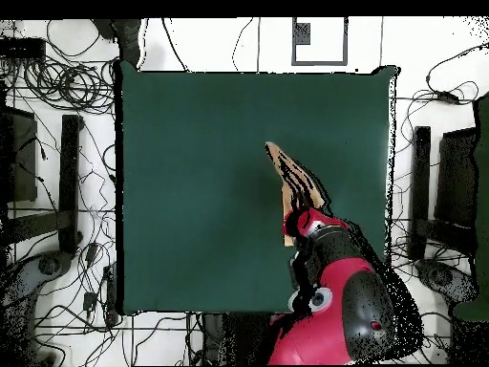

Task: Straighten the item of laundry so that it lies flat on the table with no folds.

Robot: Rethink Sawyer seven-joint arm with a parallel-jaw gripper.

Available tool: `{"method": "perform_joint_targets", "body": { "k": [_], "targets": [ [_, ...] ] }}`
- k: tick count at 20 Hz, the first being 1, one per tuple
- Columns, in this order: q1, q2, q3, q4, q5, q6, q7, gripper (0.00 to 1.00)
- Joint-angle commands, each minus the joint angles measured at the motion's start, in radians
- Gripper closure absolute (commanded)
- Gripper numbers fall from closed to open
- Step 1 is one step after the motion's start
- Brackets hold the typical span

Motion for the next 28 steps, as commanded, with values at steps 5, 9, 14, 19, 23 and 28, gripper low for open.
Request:
{"method": "perform_joint_targets", "body": {
  "k": [5,9,14,19,23,28],
  "targets": [
    [-0.006,0.226,-0.125,-0.141,0.093,0.259,-0.506,1.00],
    [0.007,0.252,-0.155,-0.169,0.136,0.304,-0.528,1.00],
    [0.022,0.279,-0.187,-0.193,0.158,0.347,-0.531,1.00],
    [0.034,0.304,-0.220,-0.211,0.177,0.400,-0.552,1.00],
    [0.034,0.301,-0.253,-0.227,0.145,0.417,-0.551,1.00],
    [-0.008,0.316,-0.256,-0.265,0.124,0.495,-0.603,1.00]
  ]
}}
